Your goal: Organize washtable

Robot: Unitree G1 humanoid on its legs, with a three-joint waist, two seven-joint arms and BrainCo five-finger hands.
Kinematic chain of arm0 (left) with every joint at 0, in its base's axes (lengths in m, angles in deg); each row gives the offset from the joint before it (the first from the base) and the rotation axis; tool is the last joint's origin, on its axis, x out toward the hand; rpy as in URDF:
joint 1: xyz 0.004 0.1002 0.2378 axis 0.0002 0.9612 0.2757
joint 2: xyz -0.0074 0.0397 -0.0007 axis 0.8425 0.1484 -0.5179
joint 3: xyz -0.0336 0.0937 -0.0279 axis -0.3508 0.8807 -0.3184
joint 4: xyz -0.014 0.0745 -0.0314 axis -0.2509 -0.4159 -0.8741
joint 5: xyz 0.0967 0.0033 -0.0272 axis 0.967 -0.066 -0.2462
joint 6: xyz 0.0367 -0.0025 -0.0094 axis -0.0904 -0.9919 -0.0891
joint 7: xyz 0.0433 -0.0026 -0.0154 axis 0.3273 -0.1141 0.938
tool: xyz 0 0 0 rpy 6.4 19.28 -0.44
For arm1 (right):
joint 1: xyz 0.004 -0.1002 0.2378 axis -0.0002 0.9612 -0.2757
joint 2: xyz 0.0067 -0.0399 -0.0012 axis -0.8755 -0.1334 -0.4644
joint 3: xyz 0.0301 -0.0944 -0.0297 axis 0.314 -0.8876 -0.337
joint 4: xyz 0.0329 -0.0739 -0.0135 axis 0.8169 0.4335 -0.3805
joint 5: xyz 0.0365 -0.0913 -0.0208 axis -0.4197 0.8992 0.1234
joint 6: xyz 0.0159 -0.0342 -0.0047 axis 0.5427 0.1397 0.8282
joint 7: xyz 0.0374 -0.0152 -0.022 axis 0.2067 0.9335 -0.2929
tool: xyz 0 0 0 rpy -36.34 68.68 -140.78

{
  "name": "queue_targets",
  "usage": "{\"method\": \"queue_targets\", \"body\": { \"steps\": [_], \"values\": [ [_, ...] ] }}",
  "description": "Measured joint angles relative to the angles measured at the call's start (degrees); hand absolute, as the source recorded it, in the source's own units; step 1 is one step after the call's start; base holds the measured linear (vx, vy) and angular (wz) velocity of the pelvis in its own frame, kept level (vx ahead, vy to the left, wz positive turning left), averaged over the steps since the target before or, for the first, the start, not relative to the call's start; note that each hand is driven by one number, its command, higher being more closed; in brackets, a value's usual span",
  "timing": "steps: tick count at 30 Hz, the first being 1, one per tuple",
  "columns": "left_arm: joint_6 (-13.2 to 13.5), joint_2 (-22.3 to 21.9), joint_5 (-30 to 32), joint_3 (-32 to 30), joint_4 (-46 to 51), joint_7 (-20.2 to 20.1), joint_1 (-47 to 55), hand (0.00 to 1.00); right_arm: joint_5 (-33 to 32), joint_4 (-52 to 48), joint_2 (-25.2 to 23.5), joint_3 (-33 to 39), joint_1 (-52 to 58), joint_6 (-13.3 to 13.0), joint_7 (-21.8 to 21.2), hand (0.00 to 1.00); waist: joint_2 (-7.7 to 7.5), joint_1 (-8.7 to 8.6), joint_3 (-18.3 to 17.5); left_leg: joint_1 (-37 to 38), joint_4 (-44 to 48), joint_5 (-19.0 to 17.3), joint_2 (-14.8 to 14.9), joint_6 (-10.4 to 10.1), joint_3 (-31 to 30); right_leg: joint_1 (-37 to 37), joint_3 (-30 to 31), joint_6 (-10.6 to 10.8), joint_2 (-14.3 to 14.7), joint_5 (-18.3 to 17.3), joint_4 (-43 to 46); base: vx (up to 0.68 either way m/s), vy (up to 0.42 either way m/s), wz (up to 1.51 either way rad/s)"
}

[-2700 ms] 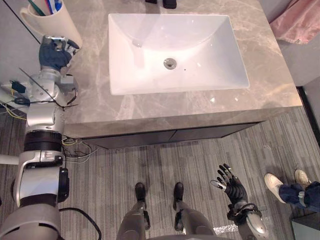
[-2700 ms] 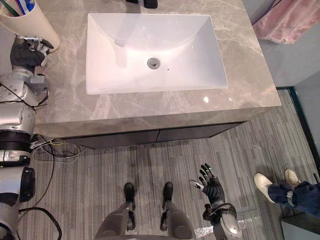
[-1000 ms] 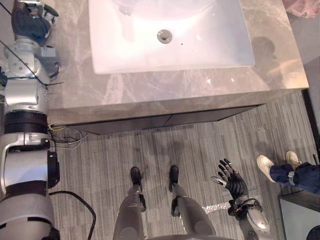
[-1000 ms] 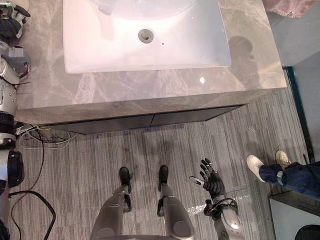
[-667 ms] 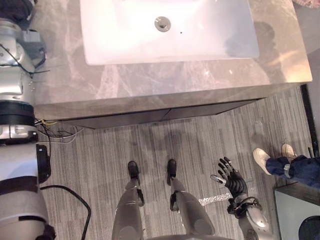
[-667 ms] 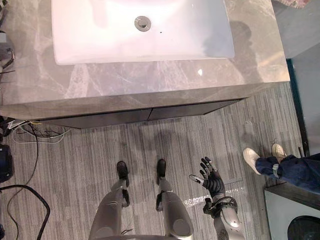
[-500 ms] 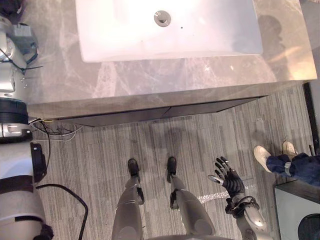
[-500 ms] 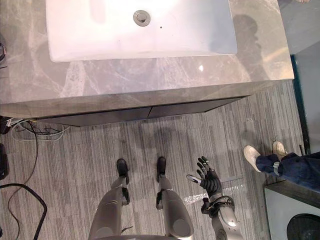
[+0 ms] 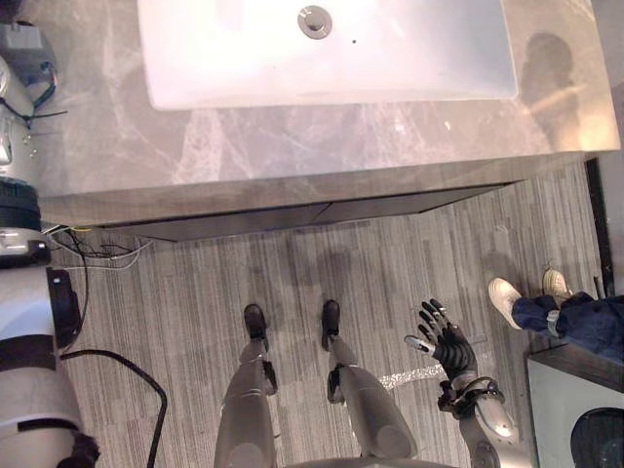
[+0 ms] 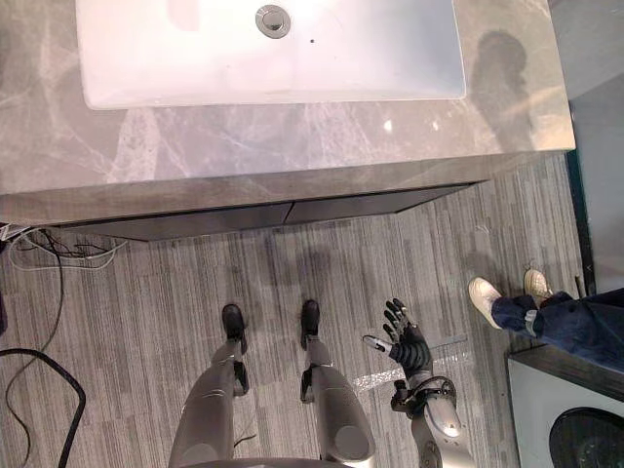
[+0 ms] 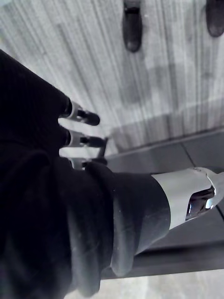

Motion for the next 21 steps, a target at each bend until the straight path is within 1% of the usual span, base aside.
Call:
{"method": "queue_targets", "body": {
  "steps": [5,8,9,10,11,12,13,15,16,17,18,19,21],
  "values": [
    [-0.1,-0.7,0.4,0.1,0.3,0.0,0.2,1.0,0.0,0.2,0.0,-0.2,0.0,0.0,0.0,0.0,-0.17,-0.1,0.0,0.0,0.6,0.0,0.0,0.0,0.0,0.3,-0.1,0.0,0.0,0.0,0.0,0.0,0.0,0.0],
    [-0.2,-2.0,0.3,0.0,3.1,-0.1,3.5,1.0,0.0,1.4,0.0,-1.7,-0.4,0.1,0.0,0.0,-0.19,-0.17,0.0,1.4,0.6,0.0,0.0,0.0,0.0,1.7,-0.2,0.0,0.0,0.0,0.0,0.0,0.0,0.0],
    [-0.3,-3.5,0.3,0.0,4.8,-0.3,5.4,1.0,0.0,1.9,0.0,-2.4,-0.4,0.2,-0.1,0.0,-0.24,-0.03,-0.1,2.5,0.6,-0.1,0.0,0.1,0.0,2.8,-0.3,-0.3,-0.1,-0.4,0.0,0.02,-0.005,0.09],
    [-0.5,-5.2,0.2,-0.2,7.2,-0.4,7.7,1.0,0.0,2.0,-0.1,-2.7,-0.5,0.2,-0.1,0.0,-0.56,-0.12,-0.3,3.3,0.4,-0.1,-0.6,0.1,-0.2,3.8,-0.4,-1.3,-0.6,-1.6,0.0,0.03,-0.004,0.12],
    [-0.4,-5.9,0.1,-0.4,8.9,-0.4,9.1,1.0,0.0,2.0,0.0,-2.7,-0.6,0.2,-0.1,0.0,-0.61,-0.07,-0.3,3.7,0.3,-0.1,-0.8,0.1,-0.2,4.0,-0.4,-1.9,-0.9,-2.1,0.0,0.01,-0.008,0.1],
    [-0.4,-7.2,-0.1,-1.3,12.8,-0.5,12.5,1.0,0.0,2.4,0.0,-2.7,-1.3,0.2,0.0,0.0,-0.53,-0.04,-0.8,4.0,0.1,-0.1,-0.9,0.1,-0.1,4.3,-0.5,-1.7,-0.9,-2.3,0.0,0.0,0.0,0.0],
    [-0.3,-8.1,-0.1,-1.8,14.5,-0.6,13.8,1.0,0.0,2.7,0.0,-2.7,-1.7,0.2,0.0,0.0,-0.56,0.0,-1.0,4.1,0.0,-0.1,-0.9,0.1,-0.1,4.4,-0.7,-1.7,-0.9,-2.3,0.0,0.01,-0.021,0.04],
    [0.1,-12.3,-0.2,-3.9,20.7,-0.6,20.8,1.0,0.0,3.6,0.0,-2.4,-2.2,0.5,0.0,0.0,-0.33,0.1,-1.7,6.5,-0.8,0.0,-1.1,0.0,-0.5,6.6,-1.4,-1.4,-1.1,-2.8,0.0,0.03,-0.013,0.1],
    [0.2,-13.8,-0.2,-4.5,22.3,-0.6,23.4,1.0,0.0,4.1,-0.1,-2.0,-2.2,0.6,0.0,0.0,-0.12,0.08,-2.3,7.2,-1.1,-0.1,-1.3,0.0,-0.7,7.3,-1.6,-1.5,-1.1,-3.1,0.0,0.08,0.006,0.15],
    [0.5,-17.4,-0.2,-4.7,24.9,-0.6,28.8,1.0,0.0,4.5,-0.2,-1.0,-1.8,0.9,0.1,0.0,0.74,0.14,-4.4,8.5,-1.8,-0.1,-1.7,0.0,-1.0,8.4,-1.9,-1.5,-1.4,-3.7,0.0,0.11,0.02,0.13],
    [0.5,-20.5,-0.2,-4.8,27.5,-0.8,34.2,1.0,-0.2,4.5,-0.3,0.3,-1.8,0.9,0.1,0.0,1.72,0.39,-6.1,10.0,-2.8,-0.1,-2.1,0.1,-0.9,9.6,-1.9,-1.1,-1.7,-4.2,0.0,0.1,0.02,0.11],
    [0.6,-22.0,-0.2,-4.8,28.6,-0.8,36.7,1.0,-0.5,4.5,-0.3,1.0,-1.8,0.9,0.1,0.0,2.24,0.58,-6.8,10.9,-3.3,-0.1,-2.4,0.1,-0.9,10.1,-1.9,-1.1,-1.9,-4.4,0.0,0.09,0.023,0.03],
    [1.2,-28.5,-0.3,-6.1,33.4,-1.8,46.1,1.0,-1.2,4.6,-0.5,3.7,-1.9,0.9,0.3,0.0,4.42,1.71,-8.9,13.7,-4.9,-0.3,-3.1,0.3,-0.6,12.2,-1.9,-0.8,-2.5,-5.0,0.0,0.11,0.037,-0.01]
  ]
}}
